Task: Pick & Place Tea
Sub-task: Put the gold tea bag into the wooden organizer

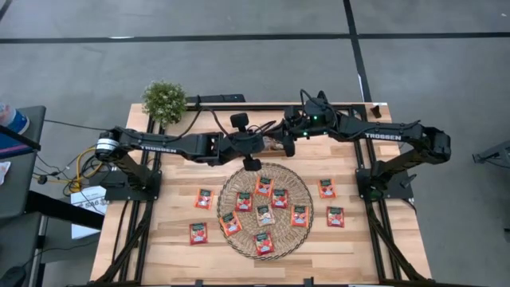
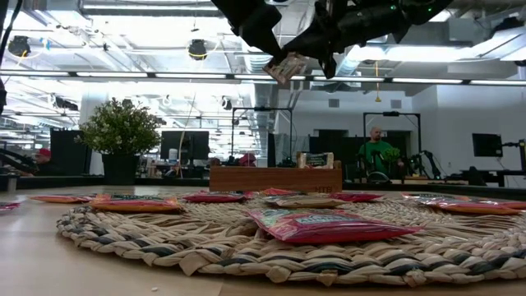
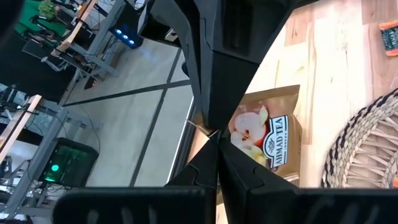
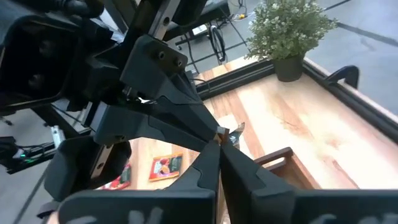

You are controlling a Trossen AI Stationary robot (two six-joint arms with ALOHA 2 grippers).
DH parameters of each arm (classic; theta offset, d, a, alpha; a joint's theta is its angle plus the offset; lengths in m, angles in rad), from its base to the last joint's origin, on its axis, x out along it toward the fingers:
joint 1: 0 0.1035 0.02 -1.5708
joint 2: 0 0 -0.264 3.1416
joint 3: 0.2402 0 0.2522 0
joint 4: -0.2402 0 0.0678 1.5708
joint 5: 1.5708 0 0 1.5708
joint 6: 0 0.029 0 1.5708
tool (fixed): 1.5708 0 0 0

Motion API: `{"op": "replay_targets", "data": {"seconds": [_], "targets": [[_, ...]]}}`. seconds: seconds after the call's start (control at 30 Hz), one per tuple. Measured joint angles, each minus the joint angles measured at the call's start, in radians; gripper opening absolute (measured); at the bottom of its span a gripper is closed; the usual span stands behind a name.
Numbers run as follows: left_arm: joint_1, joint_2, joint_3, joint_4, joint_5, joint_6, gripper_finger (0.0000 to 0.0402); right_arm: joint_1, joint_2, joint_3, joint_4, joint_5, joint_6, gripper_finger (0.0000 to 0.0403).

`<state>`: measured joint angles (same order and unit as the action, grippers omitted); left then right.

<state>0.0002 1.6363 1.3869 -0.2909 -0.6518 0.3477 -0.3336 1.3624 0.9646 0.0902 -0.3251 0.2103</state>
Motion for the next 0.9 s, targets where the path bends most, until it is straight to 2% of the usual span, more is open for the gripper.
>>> {"op": "replay_targets", "data": {"seconds": [0.7,0.9], "targets": [[0.0,0.0,0.0,0.002,-0.05,0.0,0.0,-0.005,-0.001,0.0,0.0,0.068,-0.001,0.0],[0.0,0.0,0.001,0.002,-0.056,0.0,0.0033,-0.007,0.0,-0.001,-0.008,0.098,0.001,0.0]]}}
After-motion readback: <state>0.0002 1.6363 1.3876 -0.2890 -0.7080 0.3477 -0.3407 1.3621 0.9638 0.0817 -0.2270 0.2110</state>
